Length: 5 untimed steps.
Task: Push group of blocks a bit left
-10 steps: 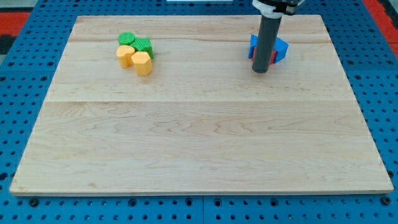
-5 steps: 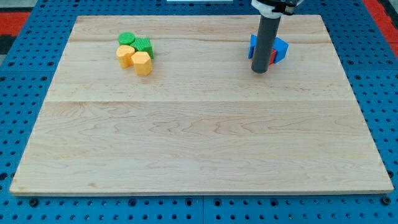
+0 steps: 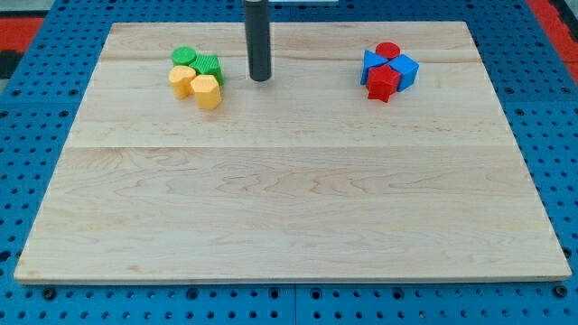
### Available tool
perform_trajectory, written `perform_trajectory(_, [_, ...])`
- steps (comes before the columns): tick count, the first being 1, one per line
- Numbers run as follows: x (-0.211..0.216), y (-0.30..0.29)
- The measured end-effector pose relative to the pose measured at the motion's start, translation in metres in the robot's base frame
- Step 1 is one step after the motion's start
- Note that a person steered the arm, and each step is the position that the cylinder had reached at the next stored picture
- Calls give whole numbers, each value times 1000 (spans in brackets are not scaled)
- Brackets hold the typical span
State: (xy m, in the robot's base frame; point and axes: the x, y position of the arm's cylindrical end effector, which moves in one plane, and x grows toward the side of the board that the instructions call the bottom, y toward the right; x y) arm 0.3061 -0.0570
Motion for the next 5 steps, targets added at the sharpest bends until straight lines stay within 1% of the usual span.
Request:
perform_trajectory(1, [0, -41])
perform_trajectory(2, [0, -60])
perform_trajectory(3, [0, -62])
perform_trajectory(4, [1, -51])
perform_trajectory(5, [36, -23])
